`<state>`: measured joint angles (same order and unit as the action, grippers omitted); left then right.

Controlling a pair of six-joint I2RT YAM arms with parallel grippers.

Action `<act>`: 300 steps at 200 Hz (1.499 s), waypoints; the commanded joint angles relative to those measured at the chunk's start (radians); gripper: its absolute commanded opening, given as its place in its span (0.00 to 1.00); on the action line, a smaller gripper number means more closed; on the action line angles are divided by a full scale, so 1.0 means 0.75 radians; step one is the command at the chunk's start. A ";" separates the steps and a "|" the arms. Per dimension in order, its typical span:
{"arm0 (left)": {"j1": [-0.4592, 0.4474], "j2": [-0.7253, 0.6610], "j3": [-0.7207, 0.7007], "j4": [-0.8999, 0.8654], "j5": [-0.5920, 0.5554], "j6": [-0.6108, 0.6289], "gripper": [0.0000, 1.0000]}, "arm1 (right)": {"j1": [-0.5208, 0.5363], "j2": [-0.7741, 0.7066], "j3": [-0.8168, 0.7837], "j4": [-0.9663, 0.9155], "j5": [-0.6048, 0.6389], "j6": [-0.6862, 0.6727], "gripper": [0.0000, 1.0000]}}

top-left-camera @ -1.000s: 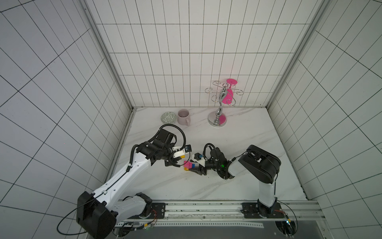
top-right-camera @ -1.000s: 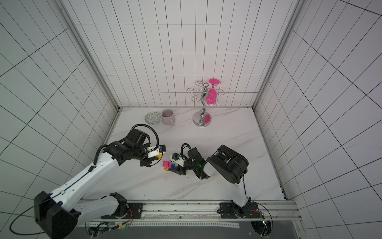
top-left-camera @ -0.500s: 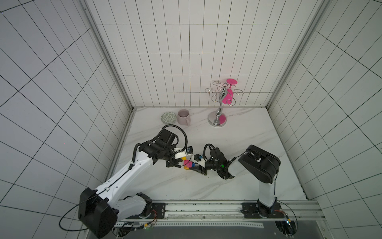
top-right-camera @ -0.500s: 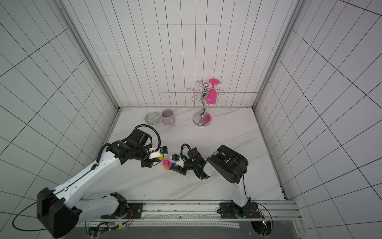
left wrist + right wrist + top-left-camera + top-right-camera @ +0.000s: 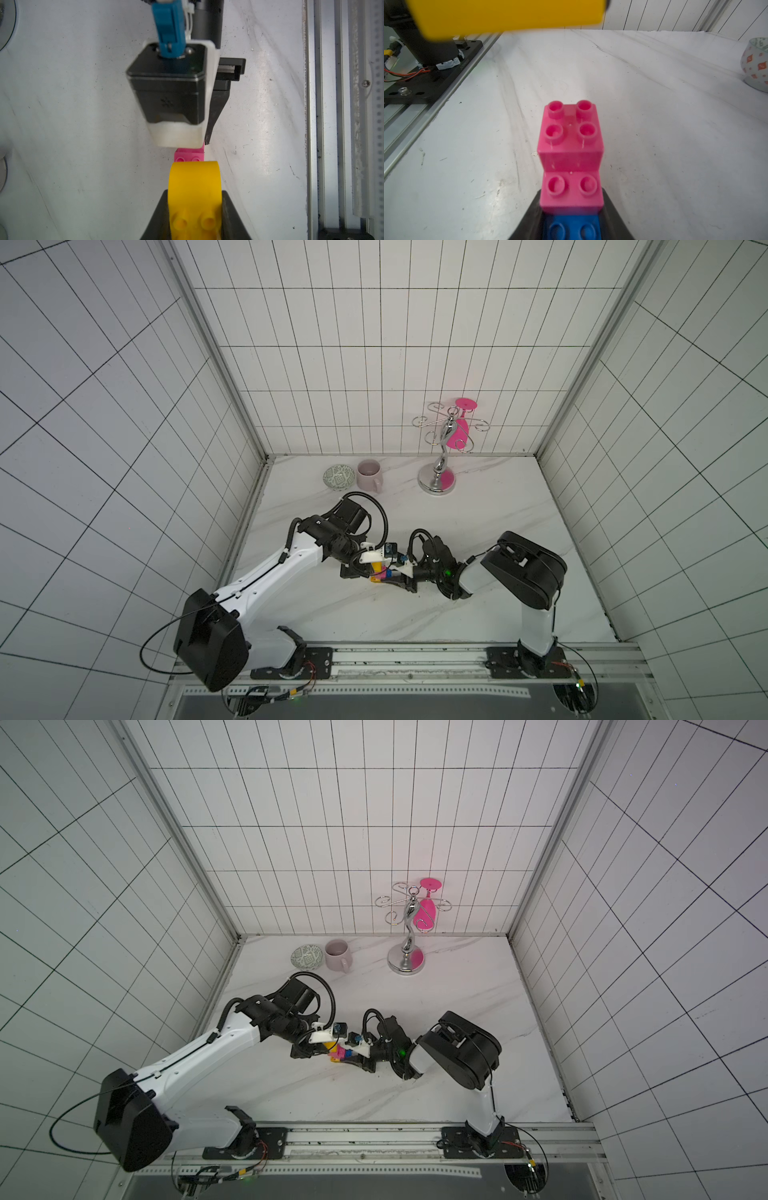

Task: Assemble the letter s with lego
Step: Move the lego brick at the center of the board.

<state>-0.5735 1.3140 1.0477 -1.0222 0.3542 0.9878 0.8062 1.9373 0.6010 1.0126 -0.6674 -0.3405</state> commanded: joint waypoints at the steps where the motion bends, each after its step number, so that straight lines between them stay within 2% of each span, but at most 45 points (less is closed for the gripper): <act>1: -0.002 0.007 0.047 0.008 0.035 0.013 0.00 | -0.030 0.060 -0.042 0.235 -0.066 0.077 0.36; 43: 0.000 -0.007 0.032 0.027 0.024 0.000 0.00 | -0.063 0.143 -0.045 0.399 -0.084 0.142 0.46; 60: 0.000 -0.013 0.021 0.042 0.019 -0.002 0.00 | -0.062 0.159 -0.038 0.408 -0.085 0.143 0.58; 70: 0.000 -0.016 0.018 0.043 0.016 -0.003 0.00 | -0.063 0.164 -0.040 0.418 -0.085 0.144 0.60; 114: 0.000 -0.032 0.000 0.060 0.010 -0.022 0.00 | -0.066 0.229 -0.030 0.560 -0.137 0.230 0.58; 145: 0.000 -0.038 -0.016 0.072 0.006 -0.023 0.00 | -0.067 0.260 -0.012 0.560 -0.193 0.234 0.55; 189: 0.000 -0.040 -0.028 0.083 0.008 -0.031 0.00 | -0.067 0.227 -0.014 0.560 -0.163 0.207 0.53; 229: 0.000 -0.037 -0.019 0.078 -0.002 -0.037 0.00 | -0.075 0.224 -0.004 0.561 -0.148 0.207 0.45; 300: 0.000 -0.039 -0.033 0.082 -0.008 -0.045 0.00 | -0.075 0.209 -0.002 0.560 -0.122 0.208 0.46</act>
<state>-0.5732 1.3018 1.0325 -0.9771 0.3439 0.9531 0.7589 2.1178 0.5800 1.3735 -0.7689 -0.1822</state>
